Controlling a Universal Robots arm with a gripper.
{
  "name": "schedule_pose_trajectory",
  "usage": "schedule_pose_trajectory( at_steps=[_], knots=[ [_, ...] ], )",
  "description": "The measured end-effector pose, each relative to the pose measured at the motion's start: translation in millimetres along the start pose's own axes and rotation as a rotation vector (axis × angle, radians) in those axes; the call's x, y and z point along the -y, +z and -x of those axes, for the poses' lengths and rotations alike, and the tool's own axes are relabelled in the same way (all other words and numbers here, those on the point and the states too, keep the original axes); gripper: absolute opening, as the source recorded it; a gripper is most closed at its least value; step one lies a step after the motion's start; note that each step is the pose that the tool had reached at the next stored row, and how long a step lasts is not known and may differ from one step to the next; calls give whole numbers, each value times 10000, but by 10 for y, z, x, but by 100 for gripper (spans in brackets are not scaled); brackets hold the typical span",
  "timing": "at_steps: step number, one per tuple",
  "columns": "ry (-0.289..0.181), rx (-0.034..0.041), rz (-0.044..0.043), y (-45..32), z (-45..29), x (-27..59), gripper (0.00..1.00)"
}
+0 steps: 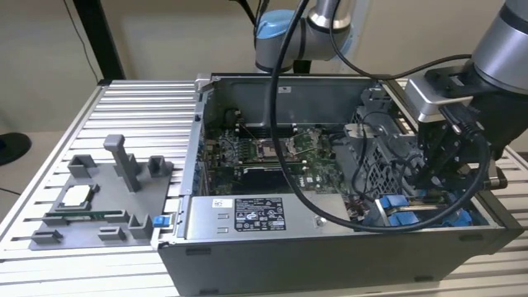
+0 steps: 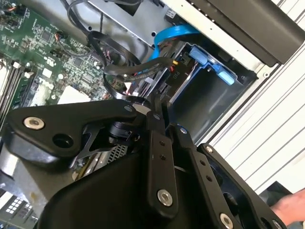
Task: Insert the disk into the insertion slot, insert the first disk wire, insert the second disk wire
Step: 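Insert the second disk wire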
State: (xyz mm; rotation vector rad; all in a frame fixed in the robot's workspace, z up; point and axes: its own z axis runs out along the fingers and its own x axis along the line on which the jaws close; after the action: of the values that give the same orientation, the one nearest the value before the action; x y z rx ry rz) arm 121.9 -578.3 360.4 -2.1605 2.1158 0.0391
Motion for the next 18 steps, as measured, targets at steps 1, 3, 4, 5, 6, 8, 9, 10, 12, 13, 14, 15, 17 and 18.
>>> schedule_pose_trajectory(
  at_steps=[1,3,4,5,6,8,9,10,12,13,14,15,17,18],
  knots=[
    [0,2,0,3,-5,11,0],
    [-3,0,0,9,-22,20,0],
    [-5,1,0,13,-39,20,0],
    [-10,2,0,17,-59,20,0],
    [-16,2,1,22,-79,20,0],
    [-31,5,3,41,-95,25,0],
    [-34,4,1,52,-97,25,0],
    [-35,2,-2,59,-98,25,0],
    [-41,1,-4,66,-94,33,0],
    [-43,4,-5,72,-90,36,0],
    [-46,4,-6,81,-84,39,0],
    [-48,4,-11,93,-76,40,0],
    [-60,3,-23,113,-54,49,0],
    [-64,4,-27,120,-42,57,0]
  ],
)
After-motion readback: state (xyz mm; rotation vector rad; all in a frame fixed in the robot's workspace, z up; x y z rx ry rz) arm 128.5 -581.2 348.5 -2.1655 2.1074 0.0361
